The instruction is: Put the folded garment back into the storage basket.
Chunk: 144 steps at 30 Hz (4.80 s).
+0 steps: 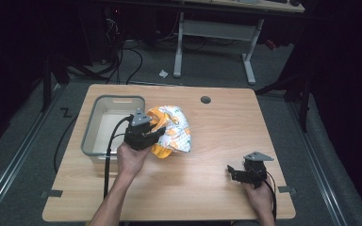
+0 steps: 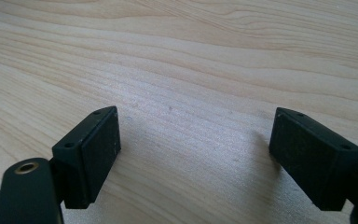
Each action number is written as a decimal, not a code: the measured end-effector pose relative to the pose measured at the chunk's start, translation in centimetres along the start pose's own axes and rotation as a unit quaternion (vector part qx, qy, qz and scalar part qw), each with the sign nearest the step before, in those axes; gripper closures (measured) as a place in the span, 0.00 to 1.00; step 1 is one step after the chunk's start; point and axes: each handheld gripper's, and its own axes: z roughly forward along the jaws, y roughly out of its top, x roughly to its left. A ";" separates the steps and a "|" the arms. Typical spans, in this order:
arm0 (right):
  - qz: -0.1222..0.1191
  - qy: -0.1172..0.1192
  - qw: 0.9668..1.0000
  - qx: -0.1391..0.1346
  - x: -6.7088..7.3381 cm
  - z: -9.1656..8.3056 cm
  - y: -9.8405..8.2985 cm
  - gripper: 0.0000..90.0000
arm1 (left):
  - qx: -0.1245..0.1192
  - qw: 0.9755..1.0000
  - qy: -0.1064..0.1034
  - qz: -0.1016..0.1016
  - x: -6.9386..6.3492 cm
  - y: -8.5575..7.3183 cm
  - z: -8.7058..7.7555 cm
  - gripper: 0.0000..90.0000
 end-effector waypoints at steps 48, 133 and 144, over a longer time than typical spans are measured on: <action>0.000 0.000 1.000 0.000 0.0 0.0 0.0 0.18 | -0.069 0.997 0.024 -0.033 4.1 0.5 -7.2 0.80; 0.000 -0.001 1.000 0.000 0.0 0.0 0.0 0.18 | 0.133 0.979 0.129 -0.081 13.3 -4.9 -2.3 0.78; -0.001 -0.001 1.000 0.000 0.0 0.0 0.0 0.18 | 0.153 0.973 0.146 -0.095 13.9 -5.2 -1.7 0.77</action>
